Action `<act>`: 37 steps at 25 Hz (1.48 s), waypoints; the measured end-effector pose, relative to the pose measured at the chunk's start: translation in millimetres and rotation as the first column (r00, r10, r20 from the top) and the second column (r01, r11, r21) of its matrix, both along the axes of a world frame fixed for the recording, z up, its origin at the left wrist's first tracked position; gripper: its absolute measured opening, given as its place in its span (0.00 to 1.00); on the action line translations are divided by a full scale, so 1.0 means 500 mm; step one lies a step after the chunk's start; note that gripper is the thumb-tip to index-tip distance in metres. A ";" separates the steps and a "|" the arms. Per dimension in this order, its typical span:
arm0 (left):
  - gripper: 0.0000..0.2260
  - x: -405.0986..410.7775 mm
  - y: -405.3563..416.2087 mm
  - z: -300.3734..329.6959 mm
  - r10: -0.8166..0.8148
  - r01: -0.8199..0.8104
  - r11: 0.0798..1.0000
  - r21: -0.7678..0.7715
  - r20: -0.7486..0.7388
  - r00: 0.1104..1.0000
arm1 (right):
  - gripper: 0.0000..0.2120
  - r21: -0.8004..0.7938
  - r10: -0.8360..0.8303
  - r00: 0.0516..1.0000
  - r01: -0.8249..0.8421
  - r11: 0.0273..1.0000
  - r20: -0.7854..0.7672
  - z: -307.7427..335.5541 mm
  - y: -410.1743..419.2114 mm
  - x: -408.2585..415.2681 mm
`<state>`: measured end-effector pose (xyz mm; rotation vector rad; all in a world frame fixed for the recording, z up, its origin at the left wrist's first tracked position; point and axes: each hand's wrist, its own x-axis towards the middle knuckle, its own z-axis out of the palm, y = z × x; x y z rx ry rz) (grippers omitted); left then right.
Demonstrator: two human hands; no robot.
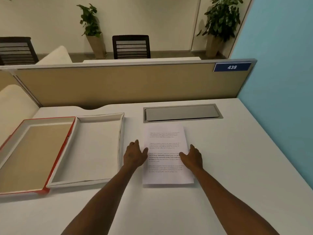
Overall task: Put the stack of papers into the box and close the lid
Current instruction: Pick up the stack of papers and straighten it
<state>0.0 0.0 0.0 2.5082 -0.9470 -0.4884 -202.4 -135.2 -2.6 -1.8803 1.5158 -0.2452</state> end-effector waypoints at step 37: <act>0.34 -0.054 -0.135 0.000 0.236 -0.289 0.957 -0.005 -0.564 0.791 | 0.29 -0.068 -0.039 0.997 0.043 0.997 0.063 -0.090 -0.009 0.001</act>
